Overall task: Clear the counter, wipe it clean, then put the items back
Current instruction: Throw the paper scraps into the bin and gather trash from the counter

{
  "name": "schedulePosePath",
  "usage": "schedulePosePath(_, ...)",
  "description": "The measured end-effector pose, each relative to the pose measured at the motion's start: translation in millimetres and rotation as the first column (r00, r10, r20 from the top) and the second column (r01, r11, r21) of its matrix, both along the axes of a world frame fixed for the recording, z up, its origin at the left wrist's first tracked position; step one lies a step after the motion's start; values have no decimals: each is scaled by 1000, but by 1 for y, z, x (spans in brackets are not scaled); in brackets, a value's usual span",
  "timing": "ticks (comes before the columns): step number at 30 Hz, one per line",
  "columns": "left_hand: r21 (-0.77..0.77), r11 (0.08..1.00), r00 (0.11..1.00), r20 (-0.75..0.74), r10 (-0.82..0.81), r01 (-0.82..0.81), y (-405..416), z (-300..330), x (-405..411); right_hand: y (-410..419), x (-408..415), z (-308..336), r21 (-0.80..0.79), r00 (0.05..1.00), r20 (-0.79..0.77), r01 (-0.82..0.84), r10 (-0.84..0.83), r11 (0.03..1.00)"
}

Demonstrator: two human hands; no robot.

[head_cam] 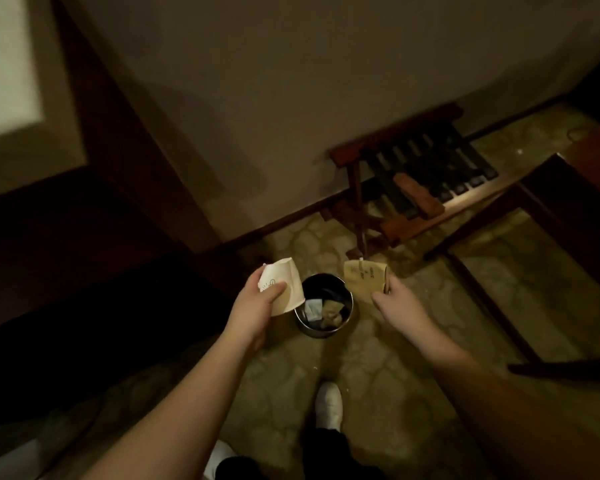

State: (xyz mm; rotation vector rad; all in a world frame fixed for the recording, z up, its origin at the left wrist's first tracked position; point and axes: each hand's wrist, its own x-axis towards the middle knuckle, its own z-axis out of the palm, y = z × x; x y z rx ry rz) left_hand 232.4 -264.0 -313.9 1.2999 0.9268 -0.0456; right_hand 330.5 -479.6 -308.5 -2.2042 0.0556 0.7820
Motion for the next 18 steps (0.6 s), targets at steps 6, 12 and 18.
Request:
schedulePosePath(6,-111,994,974,-228,-18,-8,-33,-120,37,-31,26,-122,-133,976,-216,-41,12,990)
schedulePosePath(12,-107,994,941,-332,-59,24,-45,-229,71,-23,47,-234,-134,984,-170,-81,58,988)
schedulePosePath(18,-144,989,903,-422,-79,20,-47,-326,89,1,69,-327,-241,973,-142,-211,181,947)
